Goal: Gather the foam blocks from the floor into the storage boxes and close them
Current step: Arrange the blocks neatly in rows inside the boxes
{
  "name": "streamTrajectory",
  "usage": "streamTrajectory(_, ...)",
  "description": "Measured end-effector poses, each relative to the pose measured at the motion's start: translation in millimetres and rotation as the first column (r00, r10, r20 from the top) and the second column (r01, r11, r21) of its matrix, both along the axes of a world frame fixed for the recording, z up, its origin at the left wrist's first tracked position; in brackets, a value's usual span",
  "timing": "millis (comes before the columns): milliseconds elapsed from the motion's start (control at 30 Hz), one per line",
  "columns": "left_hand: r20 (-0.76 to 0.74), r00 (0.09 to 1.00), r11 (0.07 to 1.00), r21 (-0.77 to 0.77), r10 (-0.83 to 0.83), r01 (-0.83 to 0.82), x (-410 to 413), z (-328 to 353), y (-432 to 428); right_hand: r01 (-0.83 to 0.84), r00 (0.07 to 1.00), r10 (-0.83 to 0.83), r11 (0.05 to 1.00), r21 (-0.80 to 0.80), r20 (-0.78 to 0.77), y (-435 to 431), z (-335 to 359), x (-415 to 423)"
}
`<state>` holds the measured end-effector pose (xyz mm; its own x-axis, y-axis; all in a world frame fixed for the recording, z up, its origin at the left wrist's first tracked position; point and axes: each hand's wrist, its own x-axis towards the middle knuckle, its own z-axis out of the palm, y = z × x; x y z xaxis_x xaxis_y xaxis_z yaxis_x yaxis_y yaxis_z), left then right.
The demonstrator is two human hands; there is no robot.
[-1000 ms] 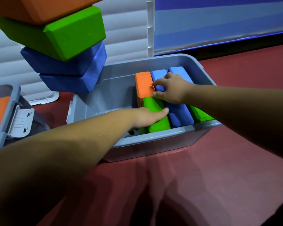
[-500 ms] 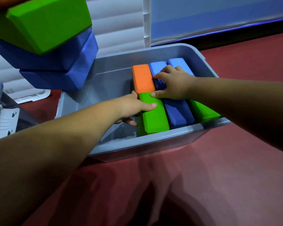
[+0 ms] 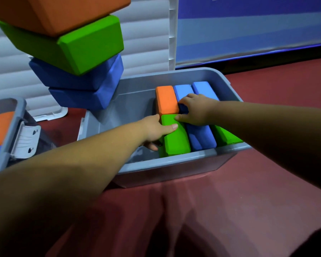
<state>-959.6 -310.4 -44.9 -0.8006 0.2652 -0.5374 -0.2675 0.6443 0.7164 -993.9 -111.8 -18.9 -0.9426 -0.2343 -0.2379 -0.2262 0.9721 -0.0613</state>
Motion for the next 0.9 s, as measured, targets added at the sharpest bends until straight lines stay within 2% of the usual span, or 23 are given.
streamTrajectory(133, -0.055, 0.998, 0.999, 0.024, -0.022, 0.023, 12.0, 16.0, -16.0, 0.024, 0.999, -0.024, 1.000, -0.017, 0.030, -10.2, 15.6, 10.4)
streamTrajectory(267, -0.094, 0.995, 0.999, 0.050, 0.025, -0.021, 25.3, 38.9, -43.3, 0.037, 0.999, -0.037, 0.999, -0.006, 0.032, -34.5, 40.1, 15.4)
streamTrajectory(400, -0.121, 0.990, 0.996, 0.071, 0.067, -0.059, 39.5, 55.7, -76.5, 0.100, 0.995, -0.097, 0.987, -0.126, 0.024, -68.4, 69.0, 13.2)
streamTrajectory(433, -0.122, 0.988, 0.993, 0.086, 0.093, -0.083, 42.3, 60.4, -85.1, 0.136, 0.991, -0.133, 0.968, -0.213, 0.030, -77.3, 78.0, 13.4)
streamTrajectory(500, -0.119, 0.982, 0.983, 0.127, 0.150, -0.135, 48.3, 73.7, -100.6, 0.247, 0.969, -0.207, 0.830, -0.500, 0.136, -94.1, 96.3, 11.3)
streamTrajectory(567, -0.110, 0.970, 0.965, 0.178, 0.215, -0.194, 54.3, 88.5, -113.7, 0.329, 0.944, -0.220, 0.666, -0.669, 0.245, -112.3, 114.8, 11.8)
streamTrajectory(667, -0.117, 0.937, 0.923, 0.252, 0.328, -0.291, 59.6, 112.8, -132.5, 0.396, 0.917, -0.243, 0.472, -0.788, 0.315, -137.5, 137.1, 13.5)
streamTrajectory(767, 0.023, 0.905, 0.842, 0.357, 0.424, -0.404, 54.9, 141.0, -154.6, 0.503, 0.843, -0.293, 0.131, -0.854, 0.451, -155.3, 150.9, 15.5)
streamTrajectory(800, 0.101, 0.895, 0.809, 0.394, 0.434, -0.436, 52.9, 151.9, -160.5, 0.515, 0.822, -0.313, 0.051, -0.856, 0.476, -159.1, 154.4, 16.8)
streamTrajectory(833, 0.162, 0.883, 0.778, 0.423, 0.440, -0.465, 50.8, 162.6, -166.4, 0.513, 0.810, -0.341, 0.019, -0.858, 0.476, -161.6, 156.8, 16.4)
streamTrajectory(900, 0.227, 0.876, 0.744, 0.462, 0.426, -0.482, 47.3, 182.9, -173.9, 0.478, 0.806, -0.404, 0.015, -0.878, 0.432, -164.6, 162.2, 14.7)
